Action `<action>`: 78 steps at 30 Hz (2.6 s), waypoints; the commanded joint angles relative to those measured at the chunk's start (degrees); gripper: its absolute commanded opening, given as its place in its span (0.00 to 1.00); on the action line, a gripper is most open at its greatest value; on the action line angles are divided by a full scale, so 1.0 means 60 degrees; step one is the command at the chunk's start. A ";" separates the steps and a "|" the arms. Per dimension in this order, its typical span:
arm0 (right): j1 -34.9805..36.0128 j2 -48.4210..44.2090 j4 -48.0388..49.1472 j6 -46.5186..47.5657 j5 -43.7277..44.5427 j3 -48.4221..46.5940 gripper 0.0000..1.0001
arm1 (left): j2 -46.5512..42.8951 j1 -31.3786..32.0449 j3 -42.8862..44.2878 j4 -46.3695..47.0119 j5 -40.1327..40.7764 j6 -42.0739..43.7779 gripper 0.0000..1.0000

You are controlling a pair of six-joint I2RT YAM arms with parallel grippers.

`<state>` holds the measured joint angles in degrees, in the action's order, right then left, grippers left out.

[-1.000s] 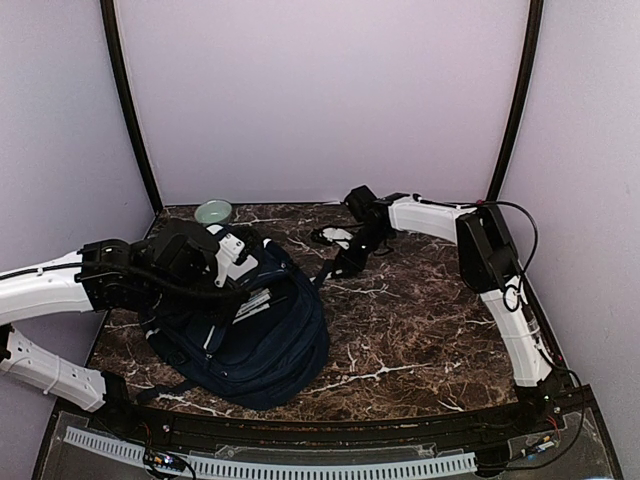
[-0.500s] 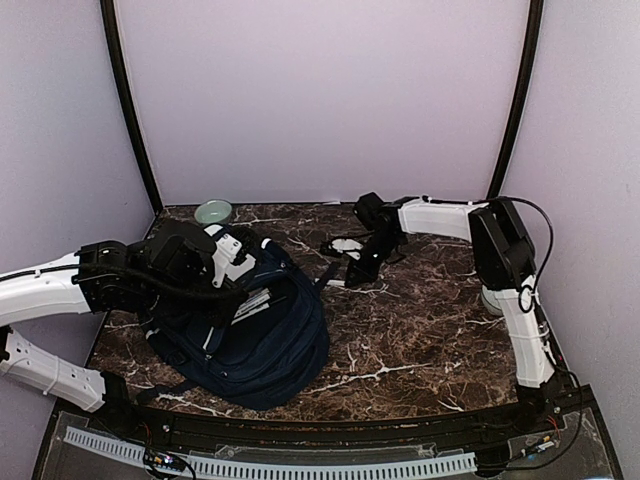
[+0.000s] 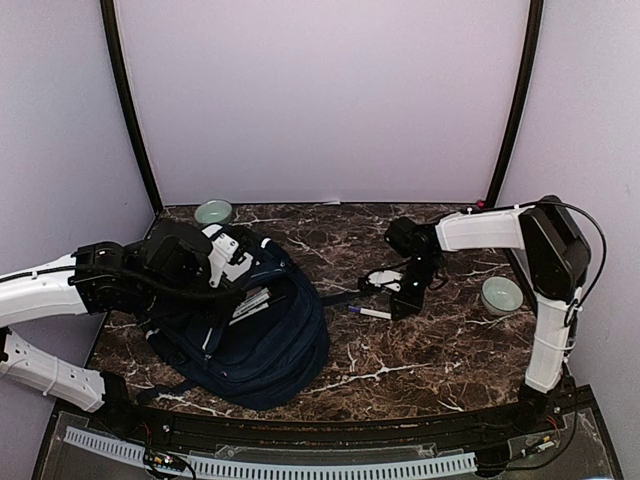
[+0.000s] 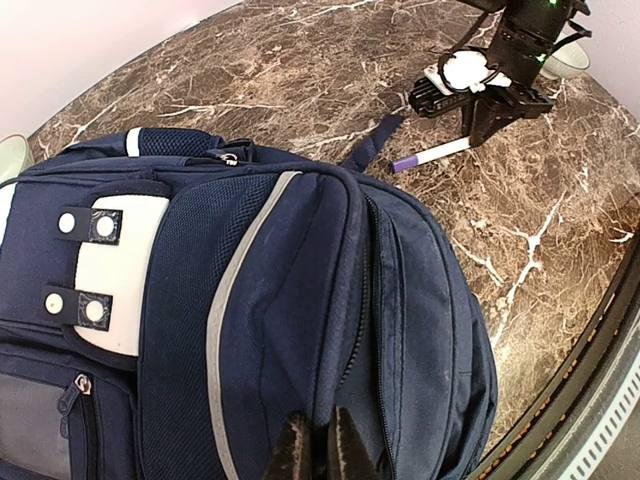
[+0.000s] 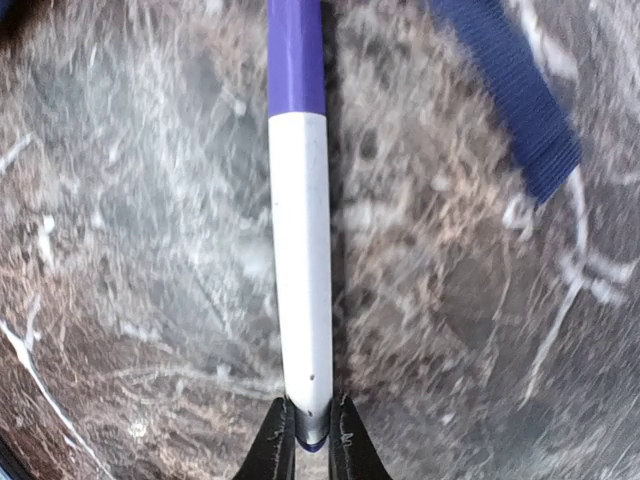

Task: Pack the student bag
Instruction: Move the pen to the upper front pocket of the bag, then pick up the pen from the center of the board, then place the pen in the upper front pocket of the bag.

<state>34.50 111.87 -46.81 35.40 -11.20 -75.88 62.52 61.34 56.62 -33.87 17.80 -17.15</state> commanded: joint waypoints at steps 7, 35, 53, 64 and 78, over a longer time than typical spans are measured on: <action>0.0514 -0.0045 0.0291 -0.0542 0.0563 -0.0097 0.29 | -0.0295 0.0060 -0.0047 0.0485 0.0001 0.0040 0.00; 0.1980 -0.1129 -0.0258 -0.0791 0.1585 -0.0294 0.05 | -0.0180 0.0059 0.0188 0.0498 -0.0067 0.0104 0.00; 0.6360 -0.1549 0.0900 0.1610 0.4201 -0.2675 0.07 | -0.0116 0.0060 0.0227 0.0769 -0.0389 0.0101 0.00; 0.7247 0.0542 0.3729 0.3934 0.6814 -0.3120 0.06 | -0.0357 0.0059 0.0341 0.0693 -0.0713 0.0014 0.00; 0.6859 0.1956 0.8396 0.5351 0.8299 -0.2859 0.27 | -0.0344 0.0060 0.0349 0.0690 -0.0911 -0.0062 0.00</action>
<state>77.65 121.19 -16.75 63.61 31.64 -93.60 62.11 61.28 56.31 -33.28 14.48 -17.17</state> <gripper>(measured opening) 0.207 0.037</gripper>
